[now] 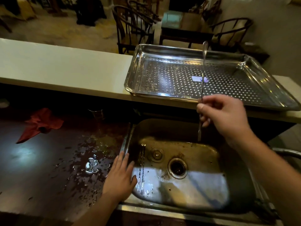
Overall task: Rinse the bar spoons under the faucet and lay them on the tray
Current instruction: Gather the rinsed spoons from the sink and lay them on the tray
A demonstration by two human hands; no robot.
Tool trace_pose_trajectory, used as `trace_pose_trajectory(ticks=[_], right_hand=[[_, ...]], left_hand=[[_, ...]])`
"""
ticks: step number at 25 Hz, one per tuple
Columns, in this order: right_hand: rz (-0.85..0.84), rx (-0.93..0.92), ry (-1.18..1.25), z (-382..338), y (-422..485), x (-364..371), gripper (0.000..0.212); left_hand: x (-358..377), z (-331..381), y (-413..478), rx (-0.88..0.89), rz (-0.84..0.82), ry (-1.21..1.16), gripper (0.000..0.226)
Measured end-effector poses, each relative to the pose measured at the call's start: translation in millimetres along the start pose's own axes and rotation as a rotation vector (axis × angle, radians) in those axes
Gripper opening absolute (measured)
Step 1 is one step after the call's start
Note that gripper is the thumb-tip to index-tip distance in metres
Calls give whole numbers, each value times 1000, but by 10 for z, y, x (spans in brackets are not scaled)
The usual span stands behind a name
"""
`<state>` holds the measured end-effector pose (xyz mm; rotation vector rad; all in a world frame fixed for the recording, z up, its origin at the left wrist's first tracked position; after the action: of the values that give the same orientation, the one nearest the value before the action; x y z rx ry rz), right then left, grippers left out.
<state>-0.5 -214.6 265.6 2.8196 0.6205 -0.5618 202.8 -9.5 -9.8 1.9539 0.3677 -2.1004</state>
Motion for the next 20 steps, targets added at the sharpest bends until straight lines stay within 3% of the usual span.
trace_pose_trajectory(ticks=[4, 10, 16, 20], right_hand=[[74, 87, 12, -155, 634, -442, 16], [77, 514, 30, 255, 1555, -751, 5], [47, 621, -120, 529, 1788, -588, 15], [50, 541, -151, 437, 1669, -546, 16]], left_hand=[[29, -20, -9, 3, 12, -23, 60], [43, -23, 0, -34, -36, -35, 58], [51, -24, 41, -7, -27, -13, 57], [54, -23, 36, -12, -7, -16, 57]])
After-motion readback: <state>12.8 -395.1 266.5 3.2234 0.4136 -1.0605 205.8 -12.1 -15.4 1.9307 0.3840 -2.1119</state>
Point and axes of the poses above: each hand's wrist, its own y-axis towards the middle knuckle, its own x-axis out of the palm, z = x × y, the point moved 1 cm from there along y, towards the middle knuckle, and after that the axes turned 2 degrees about -z, right-handed, at the moved point
